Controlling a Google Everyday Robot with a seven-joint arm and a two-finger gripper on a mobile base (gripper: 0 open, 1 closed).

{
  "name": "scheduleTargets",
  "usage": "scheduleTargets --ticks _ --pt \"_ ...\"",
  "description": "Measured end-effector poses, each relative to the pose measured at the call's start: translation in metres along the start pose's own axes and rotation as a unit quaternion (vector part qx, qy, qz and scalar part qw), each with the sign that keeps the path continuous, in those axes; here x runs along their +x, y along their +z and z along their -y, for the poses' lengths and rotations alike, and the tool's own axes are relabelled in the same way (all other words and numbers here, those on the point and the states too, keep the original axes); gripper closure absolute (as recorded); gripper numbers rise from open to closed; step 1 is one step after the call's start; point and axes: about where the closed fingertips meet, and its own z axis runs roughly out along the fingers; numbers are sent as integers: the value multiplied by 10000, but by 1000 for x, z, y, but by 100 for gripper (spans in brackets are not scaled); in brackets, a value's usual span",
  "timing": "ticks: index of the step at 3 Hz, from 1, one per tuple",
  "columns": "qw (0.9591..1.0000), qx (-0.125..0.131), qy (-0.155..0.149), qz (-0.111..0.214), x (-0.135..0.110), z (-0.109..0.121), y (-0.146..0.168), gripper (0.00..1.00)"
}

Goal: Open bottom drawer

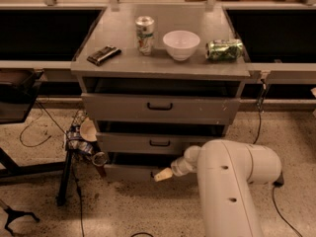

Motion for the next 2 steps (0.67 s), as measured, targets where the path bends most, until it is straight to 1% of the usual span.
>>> scheduleTargets --ticks 1,2 --pt "10000 0 0 -1 -1 -1 0 0" --pt "9998 -27 -58 -177 5 -3 0 0"
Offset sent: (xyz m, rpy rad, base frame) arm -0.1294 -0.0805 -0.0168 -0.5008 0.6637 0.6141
